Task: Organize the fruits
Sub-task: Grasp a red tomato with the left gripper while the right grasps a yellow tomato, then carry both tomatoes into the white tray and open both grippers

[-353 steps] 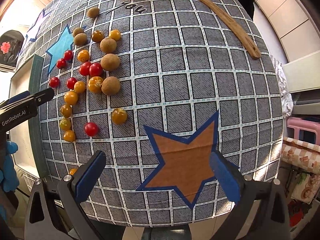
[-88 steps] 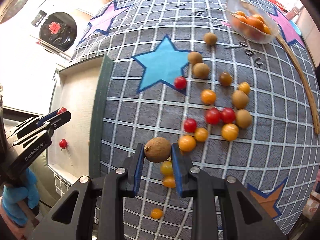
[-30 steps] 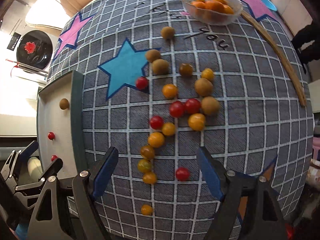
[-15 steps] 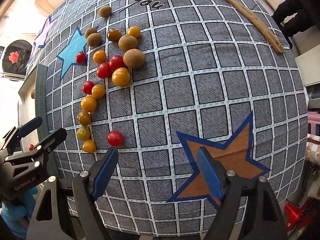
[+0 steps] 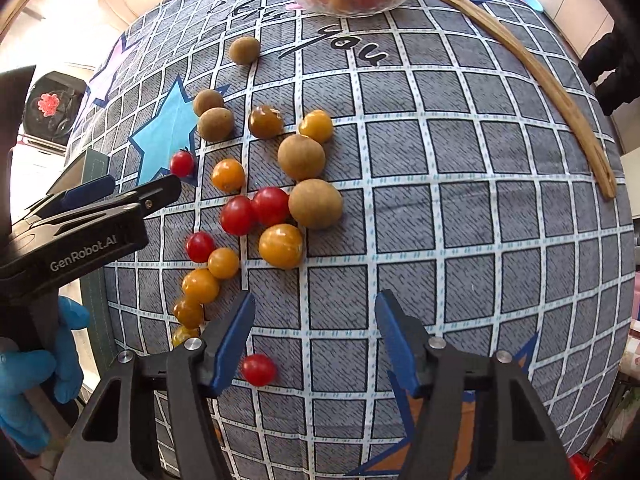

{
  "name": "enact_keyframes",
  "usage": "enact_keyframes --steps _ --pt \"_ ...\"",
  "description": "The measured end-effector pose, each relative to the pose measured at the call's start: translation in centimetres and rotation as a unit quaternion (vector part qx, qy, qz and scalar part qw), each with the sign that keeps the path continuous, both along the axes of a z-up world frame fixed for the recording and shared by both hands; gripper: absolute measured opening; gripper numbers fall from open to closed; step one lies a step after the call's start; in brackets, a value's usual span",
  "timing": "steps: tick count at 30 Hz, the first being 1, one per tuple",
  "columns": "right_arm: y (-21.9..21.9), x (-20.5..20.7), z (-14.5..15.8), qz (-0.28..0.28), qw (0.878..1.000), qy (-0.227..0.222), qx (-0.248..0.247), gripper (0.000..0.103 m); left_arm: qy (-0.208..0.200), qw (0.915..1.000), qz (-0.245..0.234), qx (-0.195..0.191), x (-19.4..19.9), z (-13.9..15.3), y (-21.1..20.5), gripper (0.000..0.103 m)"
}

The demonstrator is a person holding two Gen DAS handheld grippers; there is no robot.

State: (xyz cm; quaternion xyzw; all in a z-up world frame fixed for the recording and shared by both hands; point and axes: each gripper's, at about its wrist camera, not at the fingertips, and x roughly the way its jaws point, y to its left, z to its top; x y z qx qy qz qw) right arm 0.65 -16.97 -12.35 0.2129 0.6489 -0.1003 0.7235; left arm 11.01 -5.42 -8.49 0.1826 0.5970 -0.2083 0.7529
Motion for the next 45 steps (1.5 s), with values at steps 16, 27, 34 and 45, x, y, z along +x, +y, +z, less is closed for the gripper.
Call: enact_keyframes --steps 16,27,34,45 --pt "1.3 5.3 -1.9 0.017 1.0 -0.014 0.015 0.025 0.02 0.9994 -0.029 -0.008 -0.1 -0.6 -3.1 0.048" --pt "1.3 3.6 -0.7 0.017 0.999 -0.023 0.038 0.025 0.031 0.9983 -0.006 -0.049 -0.7 1.9 -0.7 0.02" --pt "1.6 1.3 0.6 0.019 0.999 -0.017 0.043 0.025 0.013 0.9975 0.005 -0.069 -3.0 5.0 2.3 0.02" --pt "5.6 0.6 1.9 0.049 0.998 -0.001 0.034 0.025 0.003 0.9977 0.048 -0.048 -6.0 6.0 11.7 0.02"
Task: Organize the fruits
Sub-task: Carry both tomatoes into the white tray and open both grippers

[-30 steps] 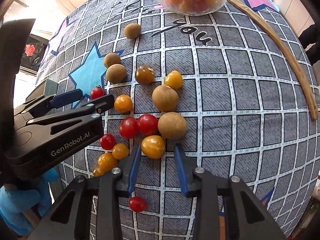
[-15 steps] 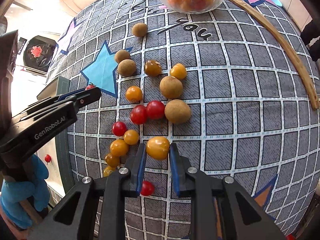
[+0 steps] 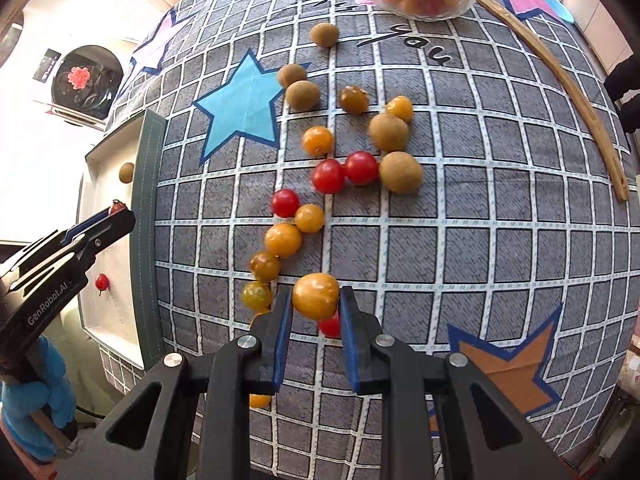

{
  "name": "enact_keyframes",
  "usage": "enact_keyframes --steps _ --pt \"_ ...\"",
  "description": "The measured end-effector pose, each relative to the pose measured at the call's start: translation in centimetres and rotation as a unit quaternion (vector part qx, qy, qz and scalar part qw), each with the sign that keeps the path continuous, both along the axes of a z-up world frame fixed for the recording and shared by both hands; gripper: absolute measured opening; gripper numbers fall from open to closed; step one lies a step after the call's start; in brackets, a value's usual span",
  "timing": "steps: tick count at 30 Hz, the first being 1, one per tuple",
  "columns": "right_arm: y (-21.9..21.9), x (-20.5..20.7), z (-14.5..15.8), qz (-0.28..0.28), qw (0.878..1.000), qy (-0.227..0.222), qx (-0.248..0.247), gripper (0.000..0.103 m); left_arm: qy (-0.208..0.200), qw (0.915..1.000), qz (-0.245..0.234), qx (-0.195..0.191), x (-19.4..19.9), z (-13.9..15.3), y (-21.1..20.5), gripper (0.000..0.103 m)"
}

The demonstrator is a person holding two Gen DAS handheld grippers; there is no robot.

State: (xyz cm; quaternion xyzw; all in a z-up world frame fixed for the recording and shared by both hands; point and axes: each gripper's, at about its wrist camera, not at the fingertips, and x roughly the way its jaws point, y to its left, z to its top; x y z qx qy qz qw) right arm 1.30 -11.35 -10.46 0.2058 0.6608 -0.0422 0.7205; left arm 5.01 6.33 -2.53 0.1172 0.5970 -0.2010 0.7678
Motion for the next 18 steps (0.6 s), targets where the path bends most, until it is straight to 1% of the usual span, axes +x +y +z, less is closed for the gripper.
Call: enact_keyframes --steps 10,13,18 --pt "8.2 3.8 0.9 0.087 0.996 -0.009 0.006 0.025 0.012 0.9968 0.077 0.016 -1.9 -0.8 9.4 0.02" --pt "10.7 5.1 1.0 0.112 0.994 -0.013 0.009 0.025 0.015 0.9946 0.102 0.017 -1.8 -1.1 11.6 0.02" --pt "13.9 7.0 1.2 0.146 0.989 -0.019 0.012 0.025 0.006 0.9911 0.132 0.016 -0.8 -1.2 14.4 0.02"
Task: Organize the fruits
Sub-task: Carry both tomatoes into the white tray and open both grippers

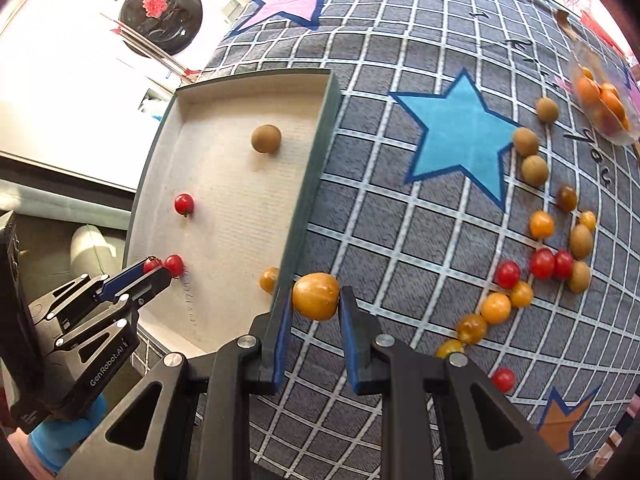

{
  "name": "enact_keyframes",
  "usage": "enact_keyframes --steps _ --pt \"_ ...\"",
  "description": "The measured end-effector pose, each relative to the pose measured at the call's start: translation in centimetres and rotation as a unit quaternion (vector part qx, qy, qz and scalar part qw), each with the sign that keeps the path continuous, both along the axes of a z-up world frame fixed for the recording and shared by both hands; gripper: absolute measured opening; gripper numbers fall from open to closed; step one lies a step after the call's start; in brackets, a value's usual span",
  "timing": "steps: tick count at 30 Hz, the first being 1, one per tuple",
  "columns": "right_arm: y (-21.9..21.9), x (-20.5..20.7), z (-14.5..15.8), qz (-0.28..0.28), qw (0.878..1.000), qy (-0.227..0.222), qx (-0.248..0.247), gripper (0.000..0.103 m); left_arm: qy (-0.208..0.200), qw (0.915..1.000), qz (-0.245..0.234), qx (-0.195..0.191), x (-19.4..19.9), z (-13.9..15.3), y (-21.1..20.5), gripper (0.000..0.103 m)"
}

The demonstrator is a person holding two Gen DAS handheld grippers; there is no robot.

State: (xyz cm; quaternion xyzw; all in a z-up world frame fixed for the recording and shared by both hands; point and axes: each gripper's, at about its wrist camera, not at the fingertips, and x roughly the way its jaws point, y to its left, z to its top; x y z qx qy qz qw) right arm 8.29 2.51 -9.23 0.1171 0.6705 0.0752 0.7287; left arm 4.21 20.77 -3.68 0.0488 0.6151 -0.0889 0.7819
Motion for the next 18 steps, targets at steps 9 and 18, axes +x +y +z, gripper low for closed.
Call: enact_keyframes --steps 9,18 --pt "3.2 2.6 -0.4 0.022 1.0 0.002 0.004 0.025 -0.025 0.9995 0.014 0.013 4.8 0.1 2.2 0.02" --pt "4.4 5.2 -2.5 0.025 1.0 0.013 -0.002 0.025 -0.02 0.9994 0.011 0.026 10.5 -2.4 1.1 0.02"
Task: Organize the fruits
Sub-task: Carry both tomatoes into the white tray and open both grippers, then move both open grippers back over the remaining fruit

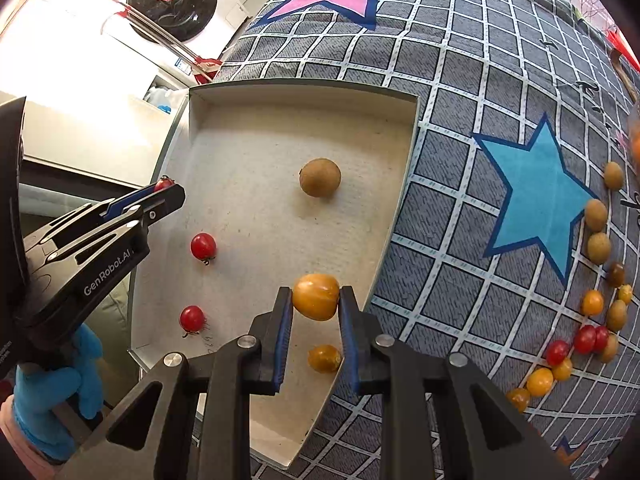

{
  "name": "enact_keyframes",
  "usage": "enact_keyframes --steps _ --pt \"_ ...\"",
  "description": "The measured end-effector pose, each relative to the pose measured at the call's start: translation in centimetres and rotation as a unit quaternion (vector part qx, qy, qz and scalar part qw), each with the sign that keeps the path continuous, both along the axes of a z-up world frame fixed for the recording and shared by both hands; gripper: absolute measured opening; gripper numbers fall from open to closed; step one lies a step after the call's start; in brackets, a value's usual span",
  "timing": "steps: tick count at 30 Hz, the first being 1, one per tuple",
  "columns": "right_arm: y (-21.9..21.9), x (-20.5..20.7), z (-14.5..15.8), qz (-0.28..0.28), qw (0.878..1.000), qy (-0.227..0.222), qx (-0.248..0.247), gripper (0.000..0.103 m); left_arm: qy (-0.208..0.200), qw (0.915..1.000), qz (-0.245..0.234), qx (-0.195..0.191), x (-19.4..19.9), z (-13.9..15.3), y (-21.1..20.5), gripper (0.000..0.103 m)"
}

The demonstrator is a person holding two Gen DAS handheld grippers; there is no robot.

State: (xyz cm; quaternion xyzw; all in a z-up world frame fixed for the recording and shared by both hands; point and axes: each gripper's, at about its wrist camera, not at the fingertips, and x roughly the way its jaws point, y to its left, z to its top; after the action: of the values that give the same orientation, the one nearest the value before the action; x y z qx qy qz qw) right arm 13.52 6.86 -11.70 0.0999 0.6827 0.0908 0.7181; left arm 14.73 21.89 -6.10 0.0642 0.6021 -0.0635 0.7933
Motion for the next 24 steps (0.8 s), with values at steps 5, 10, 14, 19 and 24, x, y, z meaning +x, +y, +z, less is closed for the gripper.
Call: enact_keyframes --steps 5,10,14,19,24 --pt "0.4 0.3 -1.1 0.01 1.0 0.003 -0.007 0.025 0.012 0.9999 -0.008 0.006 1.0 -1.5 -0.9 0.021" --pt "1.8 0.2 -2.2 0.039 0.999 0.006 -0.024 0.025 0.026 0.9994 -0.014 0.015 0.9 -2.9 -1.4 0.021" --pt "2.5 -0.1 -3.1 0.046 0.998 0.009 -0.03 0.025 0.021 0.9995 -0.019 0.017 0.8 -2.8 -1.4 0.021" --pt "3.3 -0.5 -3.1 0.07 0.997 0.005 -0.039 0.032 0.013 0.999 -0.023 0.036 0.7 -2.7 -1.6 0.042" --pt "3.5 -1.9 -1.4 0.076 0.997 -0.008 -0.013 0.064 -0.018 0.9984 -0.028 0.045 -0.1 -1.1 -2.0 0.087"
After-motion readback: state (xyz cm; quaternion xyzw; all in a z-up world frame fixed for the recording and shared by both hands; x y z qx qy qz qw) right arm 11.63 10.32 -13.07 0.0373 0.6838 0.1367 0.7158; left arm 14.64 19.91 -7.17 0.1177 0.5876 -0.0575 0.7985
